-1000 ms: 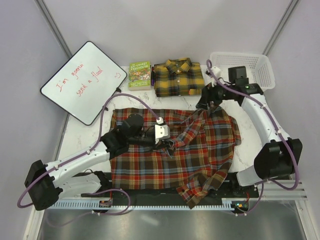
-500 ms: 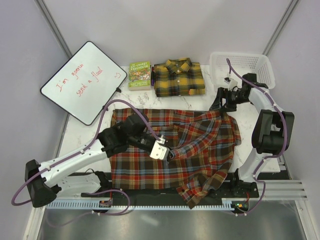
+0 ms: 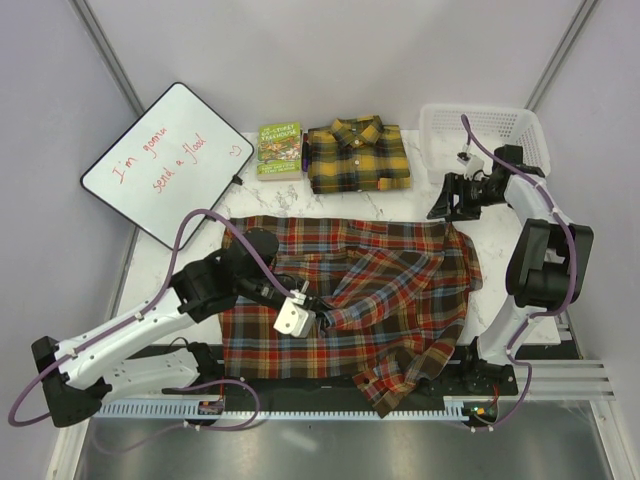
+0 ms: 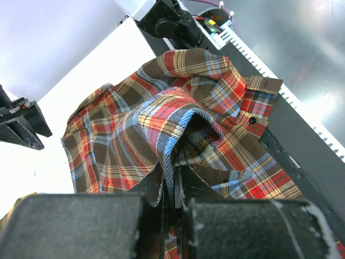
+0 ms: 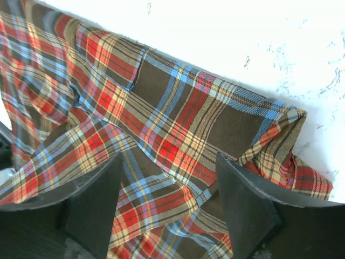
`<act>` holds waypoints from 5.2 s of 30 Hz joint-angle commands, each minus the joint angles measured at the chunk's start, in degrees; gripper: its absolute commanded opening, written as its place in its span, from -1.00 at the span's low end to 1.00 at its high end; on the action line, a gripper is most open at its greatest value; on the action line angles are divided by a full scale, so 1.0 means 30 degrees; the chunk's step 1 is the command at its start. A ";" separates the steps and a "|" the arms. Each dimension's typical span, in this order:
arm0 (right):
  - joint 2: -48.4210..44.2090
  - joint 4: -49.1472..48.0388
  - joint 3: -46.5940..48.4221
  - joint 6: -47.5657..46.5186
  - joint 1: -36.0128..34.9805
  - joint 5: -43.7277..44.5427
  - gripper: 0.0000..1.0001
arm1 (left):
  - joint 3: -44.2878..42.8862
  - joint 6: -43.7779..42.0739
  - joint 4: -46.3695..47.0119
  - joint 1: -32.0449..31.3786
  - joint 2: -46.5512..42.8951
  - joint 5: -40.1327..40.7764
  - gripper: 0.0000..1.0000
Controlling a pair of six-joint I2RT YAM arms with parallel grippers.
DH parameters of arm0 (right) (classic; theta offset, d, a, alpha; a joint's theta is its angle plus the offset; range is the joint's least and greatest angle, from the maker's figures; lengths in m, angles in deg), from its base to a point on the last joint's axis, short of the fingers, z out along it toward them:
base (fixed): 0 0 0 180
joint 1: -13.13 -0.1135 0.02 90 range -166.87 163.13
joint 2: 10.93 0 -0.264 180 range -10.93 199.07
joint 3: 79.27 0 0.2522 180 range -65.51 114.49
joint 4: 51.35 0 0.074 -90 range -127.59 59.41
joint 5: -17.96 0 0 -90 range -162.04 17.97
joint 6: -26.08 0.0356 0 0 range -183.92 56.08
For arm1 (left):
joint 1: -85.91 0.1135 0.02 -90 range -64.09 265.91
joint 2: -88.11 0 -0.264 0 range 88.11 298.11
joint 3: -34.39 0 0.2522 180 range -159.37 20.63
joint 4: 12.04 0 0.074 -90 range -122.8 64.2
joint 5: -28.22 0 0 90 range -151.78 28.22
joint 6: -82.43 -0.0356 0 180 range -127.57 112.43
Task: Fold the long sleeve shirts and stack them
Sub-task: Fold the shirt
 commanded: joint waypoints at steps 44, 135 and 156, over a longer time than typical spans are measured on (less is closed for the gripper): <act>0.0539 0.2699 0.1384 -0.7299 -0.4378 0.3219 0.31 | 0.0900 1.8496 0.6022 1.6732 1.1526 0.0982 -0.44; 0.6570 0.0825 0.5301 -0.6802 -0.5902 1.0689 -0.10 | -0.4455 1.4190 0.1218 1.8816 1.8144 0.7281 -0.17; -0.2822 0.7672 0.3948 -1.1632 -0.6836 0.5684 0.27 | -0.0688 1.1094 -0.0334 1.9168 0.6687 -0.4270 0.71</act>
